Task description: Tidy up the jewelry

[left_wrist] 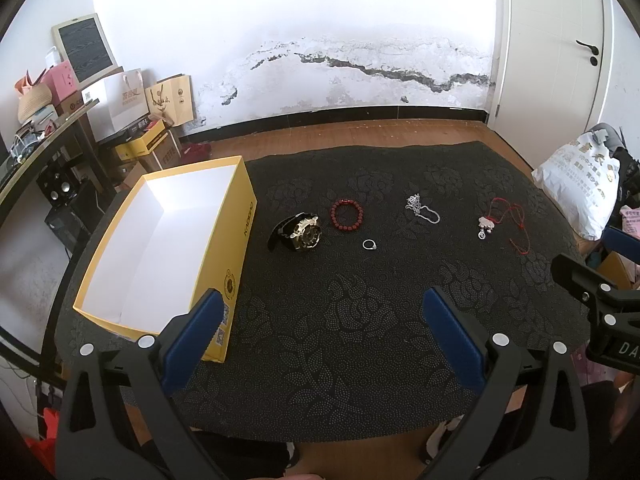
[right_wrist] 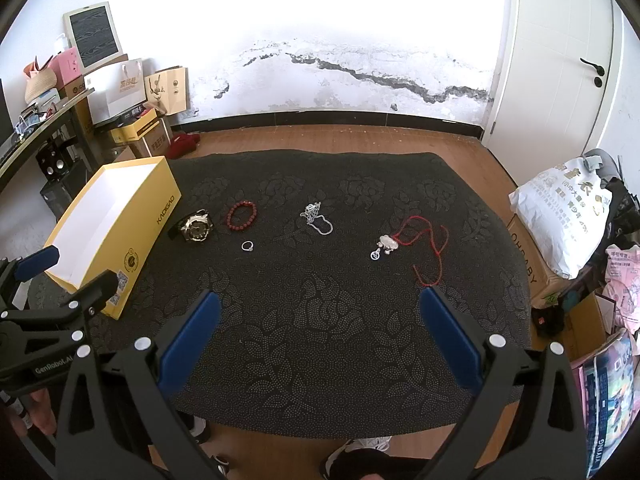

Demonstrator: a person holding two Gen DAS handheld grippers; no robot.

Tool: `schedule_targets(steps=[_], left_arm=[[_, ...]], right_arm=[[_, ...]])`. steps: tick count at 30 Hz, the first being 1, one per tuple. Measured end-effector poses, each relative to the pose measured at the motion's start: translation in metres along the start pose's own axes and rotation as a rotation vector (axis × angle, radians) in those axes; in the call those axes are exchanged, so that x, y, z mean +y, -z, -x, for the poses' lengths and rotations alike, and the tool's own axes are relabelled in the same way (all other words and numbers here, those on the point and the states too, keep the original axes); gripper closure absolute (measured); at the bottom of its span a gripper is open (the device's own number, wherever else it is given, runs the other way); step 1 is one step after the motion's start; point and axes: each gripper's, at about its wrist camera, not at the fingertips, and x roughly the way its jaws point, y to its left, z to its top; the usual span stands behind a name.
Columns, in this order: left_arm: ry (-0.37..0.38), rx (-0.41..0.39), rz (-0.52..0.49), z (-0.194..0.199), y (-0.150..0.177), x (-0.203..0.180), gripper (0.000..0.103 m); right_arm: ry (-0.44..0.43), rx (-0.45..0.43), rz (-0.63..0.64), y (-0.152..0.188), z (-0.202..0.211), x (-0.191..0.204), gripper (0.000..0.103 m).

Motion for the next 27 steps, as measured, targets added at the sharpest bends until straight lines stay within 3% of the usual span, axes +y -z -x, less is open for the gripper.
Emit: schedule_targets(steps=[27], left_arm=[[-0.001, -0.001, 0.000, 0.0010, -0.0005, -0.0010, 0.006]], right_arm=[[-0.001, -0.005, -0.001, -0.0009, 0.0006, -0.0008, 0.006]])
